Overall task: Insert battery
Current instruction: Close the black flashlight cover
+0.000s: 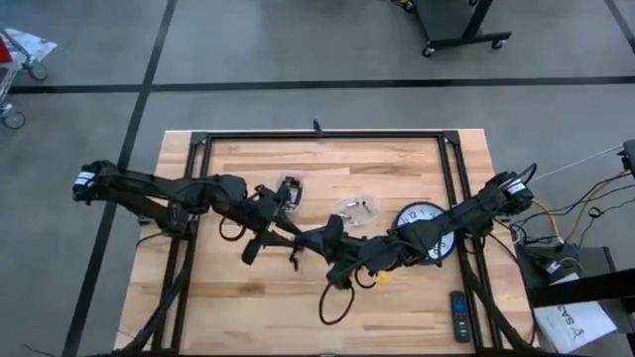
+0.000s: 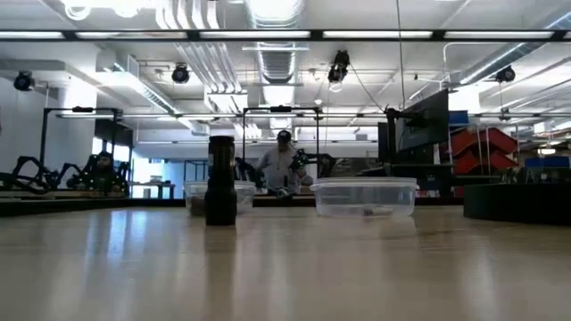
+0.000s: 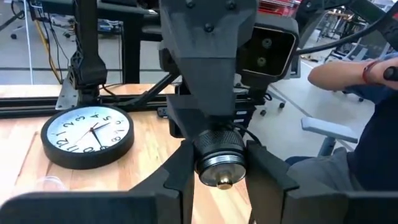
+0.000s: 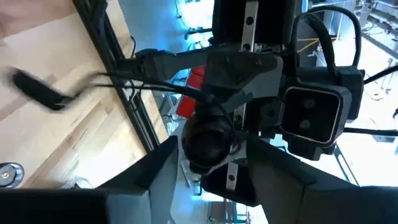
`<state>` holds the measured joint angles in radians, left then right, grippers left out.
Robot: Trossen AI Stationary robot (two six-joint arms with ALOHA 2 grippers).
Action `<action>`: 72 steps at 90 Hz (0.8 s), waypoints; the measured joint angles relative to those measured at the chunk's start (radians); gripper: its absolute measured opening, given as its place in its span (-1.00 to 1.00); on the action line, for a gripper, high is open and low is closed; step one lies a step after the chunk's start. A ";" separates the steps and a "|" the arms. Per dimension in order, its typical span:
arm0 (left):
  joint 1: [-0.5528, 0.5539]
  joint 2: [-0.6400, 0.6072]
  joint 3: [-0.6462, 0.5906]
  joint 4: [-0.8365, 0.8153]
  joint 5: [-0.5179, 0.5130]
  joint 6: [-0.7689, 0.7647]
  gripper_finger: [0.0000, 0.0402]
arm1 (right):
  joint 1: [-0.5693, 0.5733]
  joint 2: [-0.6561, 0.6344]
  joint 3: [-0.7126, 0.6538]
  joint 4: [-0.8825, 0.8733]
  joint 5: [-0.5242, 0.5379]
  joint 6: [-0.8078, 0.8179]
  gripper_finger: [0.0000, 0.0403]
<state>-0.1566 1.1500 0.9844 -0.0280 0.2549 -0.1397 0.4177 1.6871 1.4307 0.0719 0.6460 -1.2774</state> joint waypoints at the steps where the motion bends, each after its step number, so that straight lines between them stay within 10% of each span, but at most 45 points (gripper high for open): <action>1: 0.000 0.000 0.000 0.000 0.000 0.000 -0.56 | -0.001 0.000 0.000 0.000 -0.003 0.000 -0.09; 72: 0.000 0.000 0.000 0.004 -0.003 0.012 -0.56 | -0.046 0.003 0.000 -0.004 -0.122 0.009 -0.44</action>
<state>-0.1566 1.1503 0.9844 -0.0243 0.2520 -0.1273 0.3721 1.6905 1.4307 0.0677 0.5240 -1.2680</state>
